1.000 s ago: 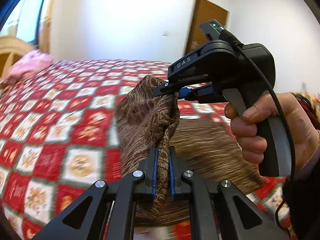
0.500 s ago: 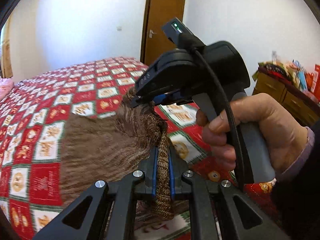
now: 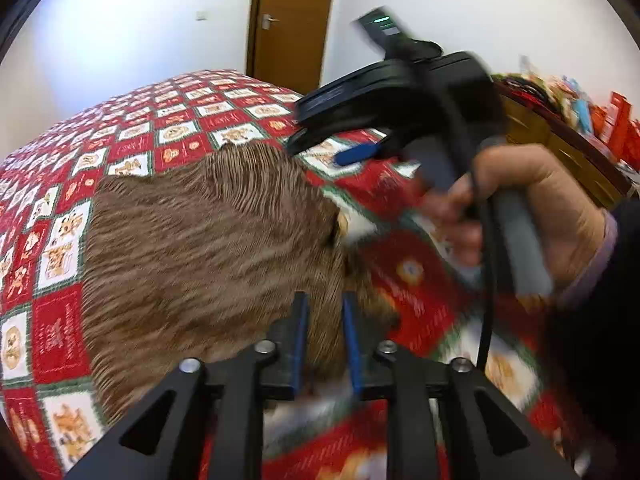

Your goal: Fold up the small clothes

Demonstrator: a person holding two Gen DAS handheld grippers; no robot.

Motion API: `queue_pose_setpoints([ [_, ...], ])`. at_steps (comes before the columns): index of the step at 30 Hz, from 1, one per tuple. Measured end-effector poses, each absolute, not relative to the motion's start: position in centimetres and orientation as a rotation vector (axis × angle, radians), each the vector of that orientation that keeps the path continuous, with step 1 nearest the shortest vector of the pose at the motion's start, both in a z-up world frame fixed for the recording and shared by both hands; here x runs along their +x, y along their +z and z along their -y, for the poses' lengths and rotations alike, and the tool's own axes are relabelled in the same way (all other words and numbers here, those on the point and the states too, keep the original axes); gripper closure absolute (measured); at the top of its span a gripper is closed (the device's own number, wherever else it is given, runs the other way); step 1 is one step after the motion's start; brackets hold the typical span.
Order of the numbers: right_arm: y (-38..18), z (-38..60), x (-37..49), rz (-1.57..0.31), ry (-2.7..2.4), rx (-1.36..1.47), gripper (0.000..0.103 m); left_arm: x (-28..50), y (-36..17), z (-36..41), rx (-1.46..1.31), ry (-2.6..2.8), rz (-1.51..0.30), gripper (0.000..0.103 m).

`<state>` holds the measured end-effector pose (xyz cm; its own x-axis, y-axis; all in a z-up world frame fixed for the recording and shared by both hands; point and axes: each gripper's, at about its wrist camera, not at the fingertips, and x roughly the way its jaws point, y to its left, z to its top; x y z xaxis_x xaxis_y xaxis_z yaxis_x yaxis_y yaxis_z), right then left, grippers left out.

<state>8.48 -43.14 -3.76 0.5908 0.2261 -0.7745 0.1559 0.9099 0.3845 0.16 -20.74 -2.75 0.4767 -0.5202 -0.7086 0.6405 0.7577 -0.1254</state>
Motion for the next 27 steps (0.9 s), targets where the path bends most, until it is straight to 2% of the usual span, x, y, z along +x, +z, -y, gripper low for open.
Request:
queue_pose_setpoints([
  [1, -2.8, 43.5, 7.1, -0.925, 0.002, 0.433, 0.044, -0.5, -2.5, 20.0, 0.176, -0.723, -0.810, 0.067],
  [2, -2.1, 43.4, 6.3, -0.910, -0.010, 0.417, 0.045, -0.7, -2.4, 19.0, 0.184, -0.723, -0.818, 0.048],
  [3, -1.0, 42.9, 4.8, -0.886, 0.000, 0.391, 0.046, -0.4, -2.5, 17.9, 0.179, -0.711, -0.824, 0.035],
  [9, 1.8, 37.2, -1.6, -0.832, 0.083, 0.279, 0.046, 1.2, -1.9, 12.3, 0.066, -0.498, -0.830, 0.034],
  [17, -2.1, 31.7, -3.3, -0.952, 0.031, 0.152, 0.046, 2.7, -4.0, 8.1, 0.025, -0.322, -0.919, 0.034],
  [18, -2.6, 31.6, -3.3, -0.965, 0.019, 0.144, 0.050, 2.7, -4.0, 7.8, 0.008, -0.318, -0.921, 0.034],
  [19, -3.4, 31.7, -3.2, -0.984, 0.019, 0.146, 0.074, 2.9, -4.0, 7.8, -0.002, -0.317, -0.923, 0.034],
  [20, -3.8, 31.7, -3.1, -1.000, 0.031, 0.154, 0.090, 3.0, -4.0, 7.8, -0.014, -0.318, -0.926, 0.034],
  [22, -5.1, 32.2, -2.6, -1.047, 0.048, 0.185, 0.092, 3.1, -3.9, 7.8, -0.027, -0.323, -0.925, 0.034],
  [27, -4.5, 35.0, -3.1, -1.019, 0.020, 0.207, 0.093, 4.2, -3.3, 8.8, 0.025, -0.317, -0.904, 0.034],
])
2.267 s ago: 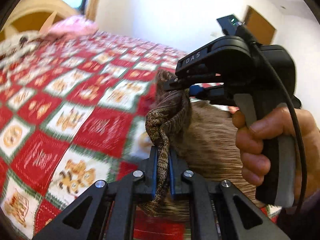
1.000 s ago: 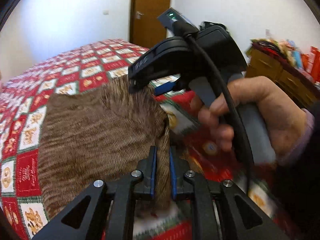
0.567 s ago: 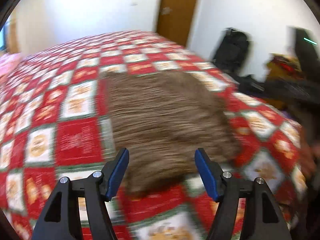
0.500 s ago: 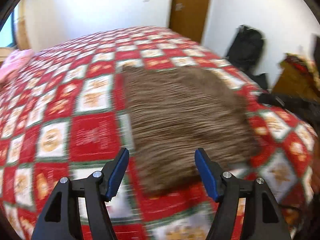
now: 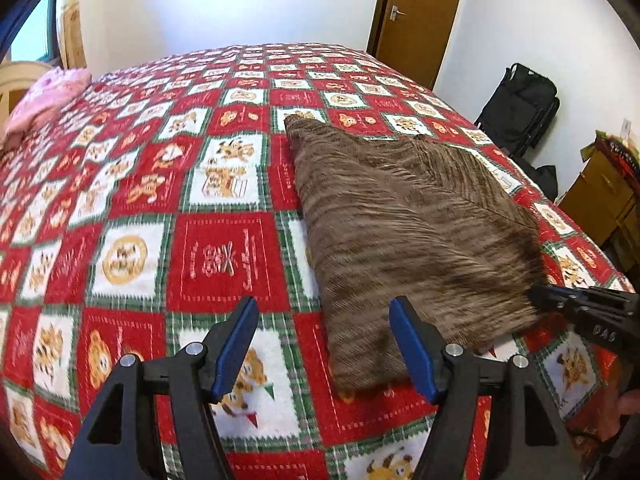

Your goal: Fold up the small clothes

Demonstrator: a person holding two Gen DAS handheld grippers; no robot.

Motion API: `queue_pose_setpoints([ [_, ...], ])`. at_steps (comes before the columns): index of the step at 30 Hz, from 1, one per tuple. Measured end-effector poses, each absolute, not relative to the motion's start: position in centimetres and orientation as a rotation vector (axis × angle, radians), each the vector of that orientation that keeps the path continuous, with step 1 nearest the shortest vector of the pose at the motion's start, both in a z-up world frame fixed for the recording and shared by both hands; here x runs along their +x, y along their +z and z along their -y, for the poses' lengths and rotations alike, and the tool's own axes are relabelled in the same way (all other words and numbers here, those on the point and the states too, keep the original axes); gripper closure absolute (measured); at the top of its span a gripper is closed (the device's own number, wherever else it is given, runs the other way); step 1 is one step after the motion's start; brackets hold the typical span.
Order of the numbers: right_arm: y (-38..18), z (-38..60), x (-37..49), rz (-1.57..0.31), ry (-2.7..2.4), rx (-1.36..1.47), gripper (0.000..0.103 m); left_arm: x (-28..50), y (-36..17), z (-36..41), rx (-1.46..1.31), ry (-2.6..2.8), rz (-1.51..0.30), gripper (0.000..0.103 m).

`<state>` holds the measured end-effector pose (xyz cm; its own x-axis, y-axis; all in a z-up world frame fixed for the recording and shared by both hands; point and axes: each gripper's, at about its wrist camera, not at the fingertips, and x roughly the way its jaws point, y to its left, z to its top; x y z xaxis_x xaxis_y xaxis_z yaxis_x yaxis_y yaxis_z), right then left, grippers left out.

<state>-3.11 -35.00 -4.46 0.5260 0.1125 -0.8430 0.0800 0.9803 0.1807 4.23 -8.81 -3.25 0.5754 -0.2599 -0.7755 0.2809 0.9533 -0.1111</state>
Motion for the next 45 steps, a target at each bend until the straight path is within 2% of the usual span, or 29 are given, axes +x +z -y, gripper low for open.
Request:
queue_pose_setpoints([
  [5, -5.8, 37.1, -3.7, -1.046, 0.040, 0.327, 0.090, 5.4, -5.2, 9.2, 0.027, -0.302, -0.960, 0.034],
  [7, -5.3, 37.6, -4.3, -1.046, 0.062, 0.372, 0.076, 5.4, -6.0, 9.3, 0.039, -0.295, -0.979, 0.034],
  [9, -4.6, 37.6, -4.6, -1.047, 0.050, 0.386, 0.069, 5.4, -6.9, 9.2, 0.053, -0.291, -0.990, 0.034],
  [12, -2.2, 38.6, -4.6, -0.978, 0.047, 0.420, 0.066, 5.3, -7.0, 9.1, 0.044, -0.288, -0.981, 0.034],
  [13, -1.4, 39.0, -4.1, -0.949, 0.065, 0.450, 0.054, 5.3, -6.9, 9.3, 0.051, -0.288, -0.978, 0.034],
  [15, -0.1, 39.4, -2.4, -0.904, 0.098, 0.503, 0.039, 5.2, -6.5, 9.6, 0.081, -0.282, -0.959, 0.034],
  [17, 0.8, 39.2, 0.1, -0.871, 0.099, 0.490, 0.039, 5.1, -5.8, 9.8, 0.097, -0.279, -0.933, 0.034],
  [20, 0.8, 38.5, 4.8, -0.878, 0.091, 0.400, 0.041, 5.6, -5.1, 10.2, 0.105, -0.280, -0.918, 0.034],
  [23, -0.6, 37.6, 8.8, -0.927, 0.022, 0.299, 0.051, 6.6, -5.5, 10.6, 0.127, -0.251, -0.948, 0.034],
  [24, -1.4, 37.3, 9.9, -0.950, 0.014, 0.274, 0.062, 6.7, -5.6, 10.6, 0.129, -0.247, -0.953, 0.034],
  [25, -2.0, 37.1, 10.6, -0.971, 0.009, 0.253, 0.081, 6.8, -5.7, 10.6, 0.129, -0.247, -0.957, 0.034],
  [26, -2.7, 37.0, 11.2, -0.995, 0.010, 0.235, 0.089, 6.8, -5.8, 10.6, 0.129, -0.249, -0.956, 0.034],
  [30, -4.3, 36.1, 12.6, -1.035, 0.015, 0.183, 0.092, 6.9, -6.3, 11.1, 0.156, -0.247, -0.946, 0.034],
  [41, -6.0, 36.5, 17.2, -0.983, -0.063, 0.128, 0.094, 7.2, -6.9, 11.9, 0.161, -0.245, -0.937, 0.034],
  [45, -6.6, 36.7, 17.8, -0.956, -0.079, 0.129, 0.096, 7.2, -7.1, 11.9, 0.168, -0.233, -0.926, 0.028],
])
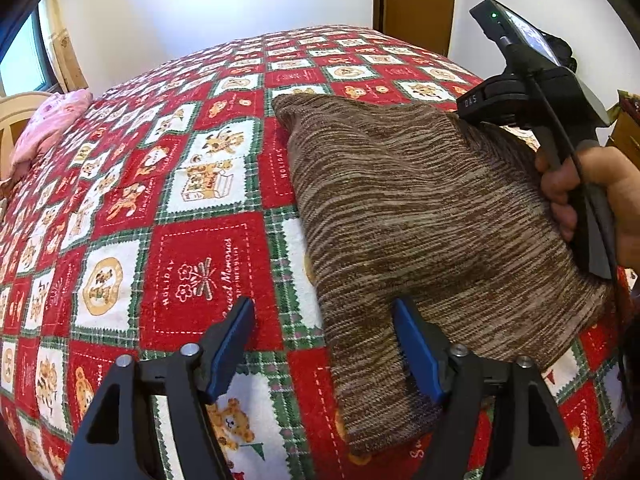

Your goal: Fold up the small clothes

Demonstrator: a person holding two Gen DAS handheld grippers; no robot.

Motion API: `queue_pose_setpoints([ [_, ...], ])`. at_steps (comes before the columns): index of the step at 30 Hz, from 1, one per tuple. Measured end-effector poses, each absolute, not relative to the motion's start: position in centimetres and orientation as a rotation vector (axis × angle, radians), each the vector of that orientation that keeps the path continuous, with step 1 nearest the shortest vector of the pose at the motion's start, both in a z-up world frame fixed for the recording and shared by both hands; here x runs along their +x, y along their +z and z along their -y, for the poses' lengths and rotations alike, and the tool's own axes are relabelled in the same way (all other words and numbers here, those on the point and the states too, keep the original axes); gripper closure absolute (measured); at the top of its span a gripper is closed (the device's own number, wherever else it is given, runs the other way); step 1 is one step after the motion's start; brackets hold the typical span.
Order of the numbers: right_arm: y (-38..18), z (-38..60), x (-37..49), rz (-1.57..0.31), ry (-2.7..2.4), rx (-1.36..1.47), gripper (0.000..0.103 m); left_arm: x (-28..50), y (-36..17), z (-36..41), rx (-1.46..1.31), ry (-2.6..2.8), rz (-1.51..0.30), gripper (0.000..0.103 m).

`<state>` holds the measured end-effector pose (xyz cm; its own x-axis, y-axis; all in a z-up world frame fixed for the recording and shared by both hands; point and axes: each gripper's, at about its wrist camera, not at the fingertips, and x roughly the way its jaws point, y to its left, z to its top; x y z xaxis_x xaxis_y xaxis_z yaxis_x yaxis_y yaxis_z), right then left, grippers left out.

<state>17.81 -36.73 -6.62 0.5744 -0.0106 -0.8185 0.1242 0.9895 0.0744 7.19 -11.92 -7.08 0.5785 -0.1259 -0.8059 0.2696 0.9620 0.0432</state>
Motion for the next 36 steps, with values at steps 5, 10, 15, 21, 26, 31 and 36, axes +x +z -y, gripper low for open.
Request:
queue_pose_setpoints([
  [5, -5.2, 38.3, 16.4, -0.937, -0.028, 0.219, 0.090, 7.2, -6.9, 10.6, 0.125, -0.268, -0.966, 0.028],
  [10, -1.4, 41.1, 10.0, -0.760, 0.004, 0.402, 0.027, 7.3, -6.5, 8.4, 0.047, -0.287, -0.986, 0.028],
  [15, 0.2, 40.6, 4.3, -0.779, 0.002, 0.360, 0.032, 8.0, -5.1, 8.2, 0.047, -0.249, -0.943, 0.028],
  [21, -1.2, 39.1, 2.7, -0.852, 0.022, 0.380, 0.032, 10.6, -3.2, 9.5, 0.012, -0.296, -0.930, 0.028],
  [26, -1.7, 38.2, 5.2, -0.856, 0.004, 0.417, 0.032, 13.5, -3.7, 11.0, -0.021, -0.295, -0.965, 0.028],
  [31, -4.0, 37.5, 7.2, -0.886, -0.092, 0.335, 0.032, 15.3, -6.1, 11.9, -0.039, -0.280, -1.025, 0.028],
  [36, -6.9, 37.5, 7.0, -0.921, -0.052, 0.363, 0.031, 14.8, -7.3, 12.7, -0.017, -0.280, -0.998, 0.028],
])
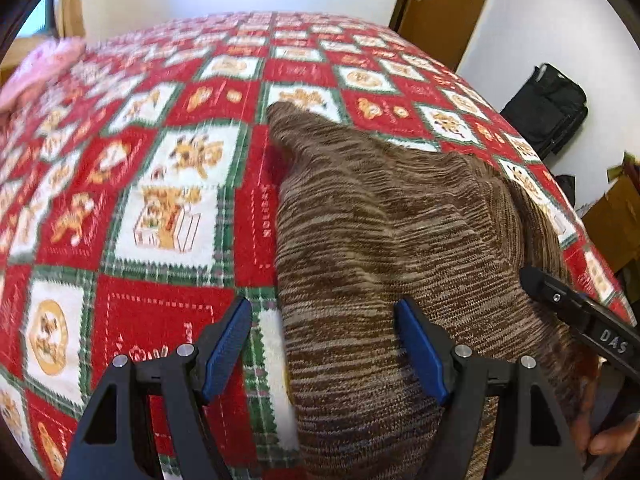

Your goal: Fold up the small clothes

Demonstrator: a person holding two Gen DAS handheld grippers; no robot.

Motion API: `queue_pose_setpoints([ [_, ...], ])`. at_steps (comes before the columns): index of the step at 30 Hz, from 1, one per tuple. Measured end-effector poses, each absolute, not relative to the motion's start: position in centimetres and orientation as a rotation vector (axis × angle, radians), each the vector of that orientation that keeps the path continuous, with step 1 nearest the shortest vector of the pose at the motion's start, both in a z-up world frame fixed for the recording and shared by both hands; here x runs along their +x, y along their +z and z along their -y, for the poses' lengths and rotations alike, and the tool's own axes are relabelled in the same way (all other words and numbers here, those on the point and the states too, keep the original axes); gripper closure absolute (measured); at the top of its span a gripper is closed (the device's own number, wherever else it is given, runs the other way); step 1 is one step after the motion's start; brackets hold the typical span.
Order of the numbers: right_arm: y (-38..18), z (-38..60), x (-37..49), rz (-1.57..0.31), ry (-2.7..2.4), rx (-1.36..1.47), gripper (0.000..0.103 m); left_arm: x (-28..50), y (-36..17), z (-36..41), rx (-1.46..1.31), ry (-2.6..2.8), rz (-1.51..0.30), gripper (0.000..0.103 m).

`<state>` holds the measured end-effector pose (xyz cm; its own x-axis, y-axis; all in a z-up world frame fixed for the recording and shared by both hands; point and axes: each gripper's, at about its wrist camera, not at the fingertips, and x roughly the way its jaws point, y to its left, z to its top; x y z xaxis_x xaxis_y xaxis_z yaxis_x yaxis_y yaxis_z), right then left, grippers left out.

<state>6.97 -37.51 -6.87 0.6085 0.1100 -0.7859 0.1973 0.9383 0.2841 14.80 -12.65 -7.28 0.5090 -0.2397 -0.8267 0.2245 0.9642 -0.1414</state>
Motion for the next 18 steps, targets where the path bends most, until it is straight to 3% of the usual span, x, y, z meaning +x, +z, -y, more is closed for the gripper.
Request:
queue_pose_setpoints([
  [6, -7.0, 36.7, 7.1, -0.932, 0.033, 0.346, 0.039, 15.8, -7.6, 11.9, -0.117, -0.305, -1.003, 0.031],
  [7, -7.1, 36.7, 7.1, -0.930, 0.034, 0.345, 0.046, 15.7, -7.6, 12.1, -0.106, -0.301, -0.996, 0.034],
  [9, -7.1, 36.2, 7.3, -0.937, 0.065, 0.349, 0.059, 14.8, -7.5, 12.9, -0.074, -0.321, -0.961, 0.051],
  [18, -6.2, 35.0, 6.9, -0.906, 0.005, 0.328, 0.074, 14.8, -6.2, 13.5, -0.040, -0.307, -0.936, 0.077],
])
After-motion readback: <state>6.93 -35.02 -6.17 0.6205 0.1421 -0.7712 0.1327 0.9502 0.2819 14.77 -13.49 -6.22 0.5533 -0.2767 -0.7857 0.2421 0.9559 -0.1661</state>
